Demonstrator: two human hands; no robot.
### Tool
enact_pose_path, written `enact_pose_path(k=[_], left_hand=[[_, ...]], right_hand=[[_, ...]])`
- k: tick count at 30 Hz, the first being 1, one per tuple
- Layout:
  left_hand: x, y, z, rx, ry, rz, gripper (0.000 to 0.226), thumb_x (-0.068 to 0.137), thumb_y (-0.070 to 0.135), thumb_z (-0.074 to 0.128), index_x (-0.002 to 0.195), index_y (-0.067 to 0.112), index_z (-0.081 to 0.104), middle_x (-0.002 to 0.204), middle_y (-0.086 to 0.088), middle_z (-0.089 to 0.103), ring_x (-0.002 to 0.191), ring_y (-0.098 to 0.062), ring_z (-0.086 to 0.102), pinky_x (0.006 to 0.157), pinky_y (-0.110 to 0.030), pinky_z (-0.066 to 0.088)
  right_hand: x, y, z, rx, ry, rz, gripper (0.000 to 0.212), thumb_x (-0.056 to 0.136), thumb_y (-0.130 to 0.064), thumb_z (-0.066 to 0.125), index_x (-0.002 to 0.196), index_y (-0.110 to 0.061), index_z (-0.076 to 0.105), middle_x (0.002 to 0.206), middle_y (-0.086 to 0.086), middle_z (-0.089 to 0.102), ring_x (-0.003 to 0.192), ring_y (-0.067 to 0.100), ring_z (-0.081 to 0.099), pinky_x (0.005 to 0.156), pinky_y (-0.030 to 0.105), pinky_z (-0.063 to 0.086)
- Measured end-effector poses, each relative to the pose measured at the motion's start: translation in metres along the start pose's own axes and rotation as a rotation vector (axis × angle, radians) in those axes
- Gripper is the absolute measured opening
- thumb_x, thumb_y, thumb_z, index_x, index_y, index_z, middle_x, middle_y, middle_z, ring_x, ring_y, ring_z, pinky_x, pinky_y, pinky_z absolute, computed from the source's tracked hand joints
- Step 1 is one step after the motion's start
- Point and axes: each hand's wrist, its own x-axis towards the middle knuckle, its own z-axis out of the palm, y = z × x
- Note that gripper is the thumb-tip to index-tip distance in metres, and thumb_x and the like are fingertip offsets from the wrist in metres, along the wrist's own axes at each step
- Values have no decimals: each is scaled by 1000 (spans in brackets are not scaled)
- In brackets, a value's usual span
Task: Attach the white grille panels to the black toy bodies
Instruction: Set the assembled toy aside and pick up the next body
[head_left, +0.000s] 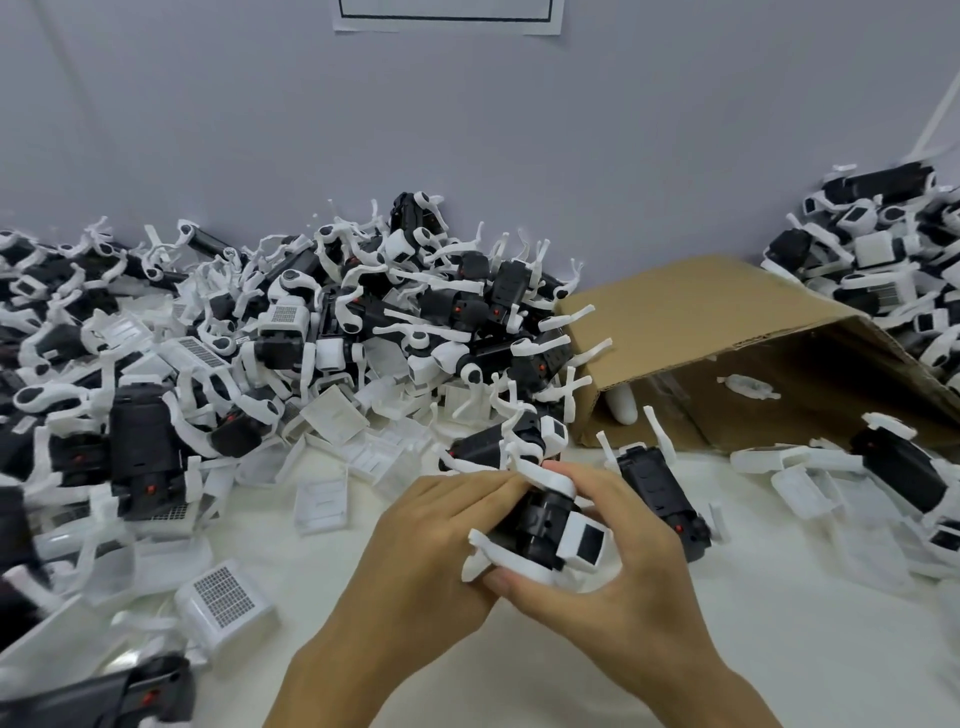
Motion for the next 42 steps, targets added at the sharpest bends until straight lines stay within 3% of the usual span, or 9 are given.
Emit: enact_pose_path(k=[13, 17, 21, 25, 29, 32, 35, 39, 42], left_hand=[[-2, 0, 9, 9, 110, -3, 55, 70, 27, 75, 122, 14, 63, 110, 13, 70, 99, -4, 65, 99, -38, 41], [-4, 4, 16, 69, 200, -30, 73, 63, 35, 77, 127, 19, 47, 131, 9, 51, 133, -18, 48, 114, -46, 24], [-1, 7, 25, 212, 369, 5, 74, 61, 23, 88, 115, 19, 37, 117, -5, 40, 113, -29, 43, 103, -48, 30], [-2, 4, 20, 237, 469, 52, 66, 62, 12, 90, 106, 19, 42, 104, 2, 48, 95, -22, 49, 87, -36, 29], [0, 13, 12, -101, 572, -122, 45, 76, 42, 80, 109, 33, 51, 98, 23, 51, 97, -10, 52, 83, -27, 43], [2, 17, 3, -301, 596, -306, 51, 74, 53, 78, 116, 53, 50, 106, 26, 59, 95, -25, 60, 79, -13, 45], [-1, 15, 6, -498, 530, -360, 51, 74, 36, 82, 119, 36, 57, 110, 9, 70, 101, -26, 67, 88, -24, 52], [5, 15, 0, -1429, 462, -626, 63, 61, 17, 69, 120, 8, 47, 103, -26, 72, 93, -39, 70, 84, -46, 58], [4, 9, -11, -1857, 375, -687, 53, 67, 25, 67, 113, 0, 63, 102, -25, 69, 76, -32, 64, 71, -38, 54]], right_hand=[[0, -1, 1, -127, 41, 29, 64, 66, -61, 80, 122, -35, 62, 114, -23, 64, 112, 8, 62, 89, 40, 54], [-1, -5, -3, -122, 144, 81, 44, 63, -67, 77, 102, -47, 67, 98, -25, 68, 95, 4, 66, 79, 33, 54], [1, -9, -1, -37, 205, 248, 30, 60, -81, 61, 88, -70, 61, 89, -39, 66, 92, -14, 60, 70, 11, 44], [4, -10, -1, 115, 214, 282, 57, 63, -100, 39, 84, -58, 69, 84, -24, 71, 83, -4, 64, 68, 10, 42], [5, -11, -4, 200, 250, 268, 62, 72, -99, 27, 96, -62, 69, 102, -26, 71, 98, -1, 66, 74, 25, 49], [4, -8, -1, 155, 219, 270, 69, 78, -94, 30, 102, -43, 70, 103, -18, 72, 101, 7, 67, 80, 35, 52], [2, -9, 1, 126, 193, 246, 64, 80, -91, 34, 102, -42, 70, 103, -18, 72, 102, 7, 67, 79, 26, 52], [2, -13, -1, 157, 215, 197, 47, 75, -89, 49, 105, -55, 62, 106, -15, 70, 103, 8, 66, 78, 10, 49], [2, -12, -3, 151, 188, 140, 56, 69, -88, 58, 114, -55, 56, 115, -16, 64, 111, 10, 63, 80, 12, 51]])
